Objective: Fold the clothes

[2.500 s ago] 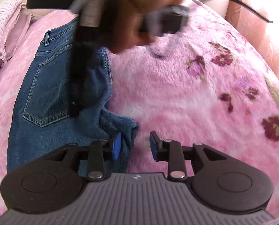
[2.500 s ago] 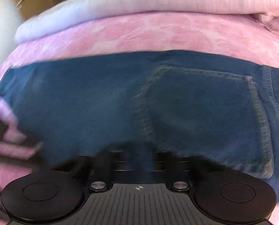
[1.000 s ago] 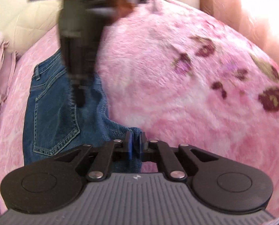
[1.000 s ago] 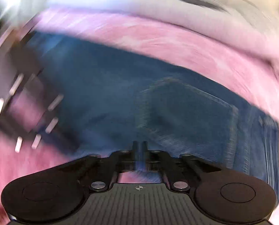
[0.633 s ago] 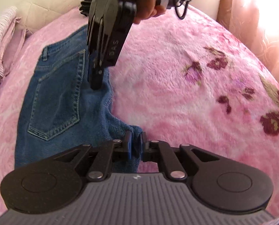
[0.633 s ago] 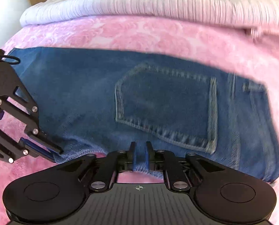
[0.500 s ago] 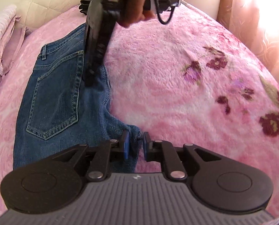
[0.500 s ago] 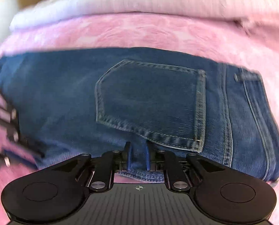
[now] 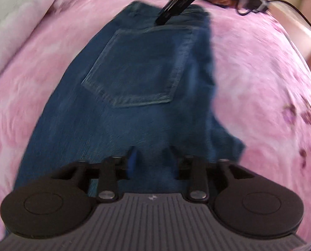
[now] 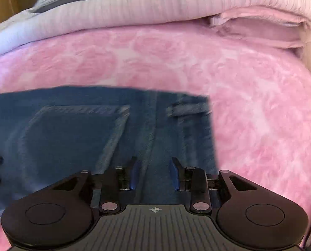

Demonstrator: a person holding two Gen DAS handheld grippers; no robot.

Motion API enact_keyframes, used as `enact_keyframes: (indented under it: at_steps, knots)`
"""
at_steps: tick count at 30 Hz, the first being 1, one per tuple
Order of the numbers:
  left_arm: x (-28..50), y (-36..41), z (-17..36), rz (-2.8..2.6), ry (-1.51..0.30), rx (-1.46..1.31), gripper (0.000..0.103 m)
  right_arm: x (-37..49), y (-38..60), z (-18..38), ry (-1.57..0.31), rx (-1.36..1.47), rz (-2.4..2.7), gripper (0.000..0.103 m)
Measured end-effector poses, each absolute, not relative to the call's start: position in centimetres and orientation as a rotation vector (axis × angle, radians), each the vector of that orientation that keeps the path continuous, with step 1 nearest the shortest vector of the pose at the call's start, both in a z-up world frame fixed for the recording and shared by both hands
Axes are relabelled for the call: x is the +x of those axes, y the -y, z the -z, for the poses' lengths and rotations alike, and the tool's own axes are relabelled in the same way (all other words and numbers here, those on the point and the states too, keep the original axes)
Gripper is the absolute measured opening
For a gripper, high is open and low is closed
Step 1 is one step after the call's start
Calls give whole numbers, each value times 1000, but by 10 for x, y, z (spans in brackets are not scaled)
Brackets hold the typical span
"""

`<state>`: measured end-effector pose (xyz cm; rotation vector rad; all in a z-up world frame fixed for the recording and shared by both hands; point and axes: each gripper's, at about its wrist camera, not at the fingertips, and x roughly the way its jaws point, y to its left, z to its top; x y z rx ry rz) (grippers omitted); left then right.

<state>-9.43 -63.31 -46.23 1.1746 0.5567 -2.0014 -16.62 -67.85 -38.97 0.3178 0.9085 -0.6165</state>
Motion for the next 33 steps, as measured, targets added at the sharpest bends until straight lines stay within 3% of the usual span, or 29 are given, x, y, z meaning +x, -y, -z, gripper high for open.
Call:
enact_keyframes:
  at_steps: [6,10,13,15,18,33]
  knots:
    - [-53,601,423,1823,-590,1200,33,-174,646,364,-893,261,605,34]
    - [-8,555,376,1634,-628,1175,36,-193,590,346,-914,329,585,50]
    - [20,510,343,1510,-626,1152,53,-203,549,333,-935,396,597,63]
    - [39,479,324,1441,-635,1133,70,-209,524,323,-942,430,622,66]
    - [67,438,302,1367,-651,1088,82,-210,487,305,-936,460,667,68]
    - [230,272,209,1362,-543,946,83,-127,267,182,-782,508,971,70]
